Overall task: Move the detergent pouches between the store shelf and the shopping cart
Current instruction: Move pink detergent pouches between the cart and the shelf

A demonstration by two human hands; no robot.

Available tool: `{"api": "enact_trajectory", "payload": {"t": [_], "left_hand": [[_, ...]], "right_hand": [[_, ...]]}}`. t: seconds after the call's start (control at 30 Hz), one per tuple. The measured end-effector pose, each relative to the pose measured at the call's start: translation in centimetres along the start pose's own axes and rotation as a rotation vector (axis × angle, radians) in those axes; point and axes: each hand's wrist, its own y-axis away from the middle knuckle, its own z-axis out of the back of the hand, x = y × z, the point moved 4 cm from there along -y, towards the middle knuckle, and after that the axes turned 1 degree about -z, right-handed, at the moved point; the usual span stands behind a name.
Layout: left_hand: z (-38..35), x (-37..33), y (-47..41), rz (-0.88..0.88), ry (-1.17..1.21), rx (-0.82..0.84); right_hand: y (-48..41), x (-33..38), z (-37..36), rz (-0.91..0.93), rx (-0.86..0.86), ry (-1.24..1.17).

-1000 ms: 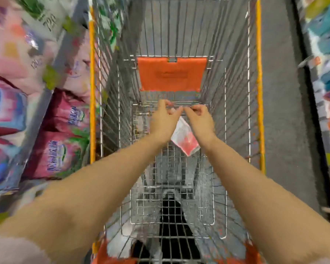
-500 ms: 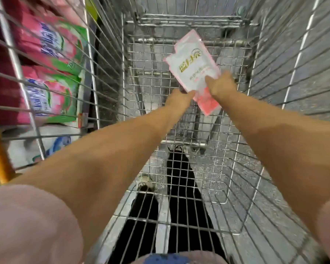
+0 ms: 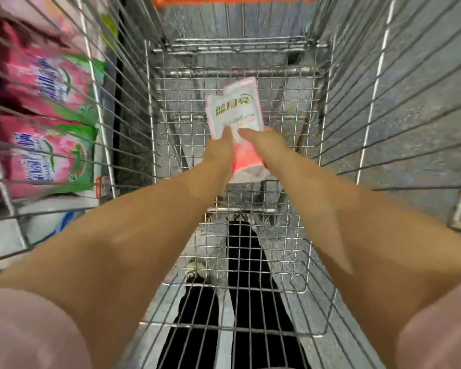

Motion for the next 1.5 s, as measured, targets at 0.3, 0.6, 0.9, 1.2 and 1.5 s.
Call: {"api": "enact_trajectory", "payload": {"t": [0.3, 0.6, 0.9, 1.2, 1.5], "left_hand": [[5.3, -3.9, 8.4, -0.41, -0.214, -0.093], [13.5, -6.3, 20.6, -0.806, -0.085, -0.093], [22.6, -3.9, 37.0, -1.087, 0.1, -0.158], [28.7, 3.4, 51.2, -1.244, 0.274, -0.337], [38.7, 14.7, 66.0, -1.401, 0.329, -0.613]], "right_hand": [[8.2, 0.7, -3.1, 0.119, 0.19, -0.178], [20.3, 4.1, -6.5, 0.427, 0.151, -0.332], [39.0, 4.3, -9.5, 0.762, 0.228, -0.29], [54.8, 0.4, -10.2, 1.024, 0.322, -0.162], [71.8, -6.0, -15.9, 1.28, 0.595, -0.042]]}}
